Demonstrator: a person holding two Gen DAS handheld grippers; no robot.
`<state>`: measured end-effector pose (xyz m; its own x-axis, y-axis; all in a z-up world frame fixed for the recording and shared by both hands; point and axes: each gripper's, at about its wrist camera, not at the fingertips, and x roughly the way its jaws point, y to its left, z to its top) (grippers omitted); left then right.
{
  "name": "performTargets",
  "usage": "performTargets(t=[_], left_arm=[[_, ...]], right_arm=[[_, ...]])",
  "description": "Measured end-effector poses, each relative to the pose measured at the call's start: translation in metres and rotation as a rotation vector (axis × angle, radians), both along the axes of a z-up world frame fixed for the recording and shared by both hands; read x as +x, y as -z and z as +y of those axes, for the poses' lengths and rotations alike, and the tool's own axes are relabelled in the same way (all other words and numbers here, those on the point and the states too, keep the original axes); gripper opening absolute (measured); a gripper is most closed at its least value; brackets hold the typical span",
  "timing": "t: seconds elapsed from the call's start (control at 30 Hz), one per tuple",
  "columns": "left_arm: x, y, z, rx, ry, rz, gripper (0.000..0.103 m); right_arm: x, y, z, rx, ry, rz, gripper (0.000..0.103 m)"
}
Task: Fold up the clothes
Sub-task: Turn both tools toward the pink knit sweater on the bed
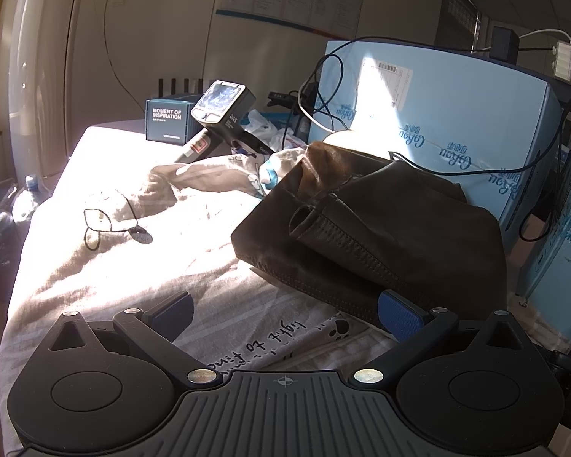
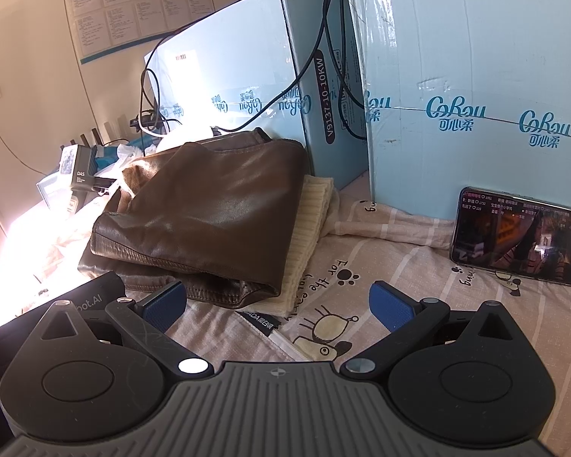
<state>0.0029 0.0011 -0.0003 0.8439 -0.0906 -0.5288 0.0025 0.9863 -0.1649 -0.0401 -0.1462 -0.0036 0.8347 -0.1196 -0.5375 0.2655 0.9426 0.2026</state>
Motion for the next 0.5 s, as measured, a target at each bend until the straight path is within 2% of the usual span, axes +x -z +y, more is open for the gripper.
performTargets(t=[0.23, 0.37, 0.5], left_arm=[[0.006, 0.002, 0.012, -0.064, -0.022, 0.042, 0.103], [0.007, 0.005, 0.021, -0.131, -0.033, 0.059, 0.103], [0.01, 0.01, 0.029, -0.232, 0.003, 0.086, 0.103]], right_arm=[[-0.004, -0.004, 0.0, 0.0, 0.017, -0.022, 0.103], [-0.007, -0.006, 0.0, 0.014, 0.036, -0.032, 0.103], [-0.012, -0.01, 0.002, 0.082, 0.041, -0.045, 0.103]])
